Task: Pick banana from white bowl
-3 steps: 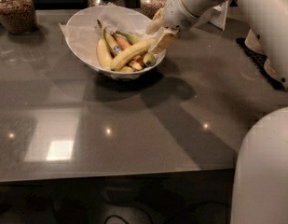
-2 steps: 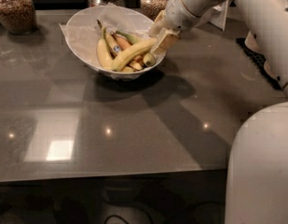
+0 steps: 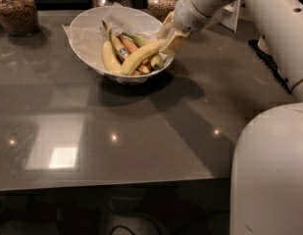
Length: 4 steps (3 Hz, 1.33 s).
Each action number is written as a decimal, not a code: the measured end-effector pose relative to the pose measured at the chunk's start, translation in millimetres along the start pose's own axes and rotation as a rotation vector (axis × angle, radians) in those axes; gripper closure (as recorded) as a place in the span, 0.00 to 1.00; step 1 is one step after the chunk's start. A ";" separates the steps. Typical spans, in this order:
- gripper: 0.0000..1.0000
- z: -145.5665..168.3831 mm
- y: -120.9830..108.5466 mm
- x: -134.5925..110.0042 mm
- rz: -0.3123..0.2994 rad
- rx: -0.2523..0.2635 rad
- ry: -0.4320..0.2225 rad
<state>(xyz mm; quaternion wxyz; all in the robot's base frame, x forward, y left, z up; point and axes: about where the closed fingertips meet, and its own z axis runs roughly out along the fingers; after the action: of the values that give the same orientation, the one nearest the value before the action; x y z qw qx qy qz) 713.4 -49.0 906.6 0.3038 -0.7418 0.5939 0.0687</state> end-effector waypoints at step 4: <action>1.00 -54.0 0.4 -15.9 0.090 0.163 -0.064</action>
Offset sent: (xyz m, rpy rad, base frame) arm -0.0094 0.0031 0.0385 0.0732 -0.0670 -0.0430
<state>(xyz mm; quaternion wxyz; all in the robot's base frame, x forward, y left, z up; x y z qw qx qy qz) 694.5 -64.4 957.4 0.3786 -0.6844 0.6204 0.0572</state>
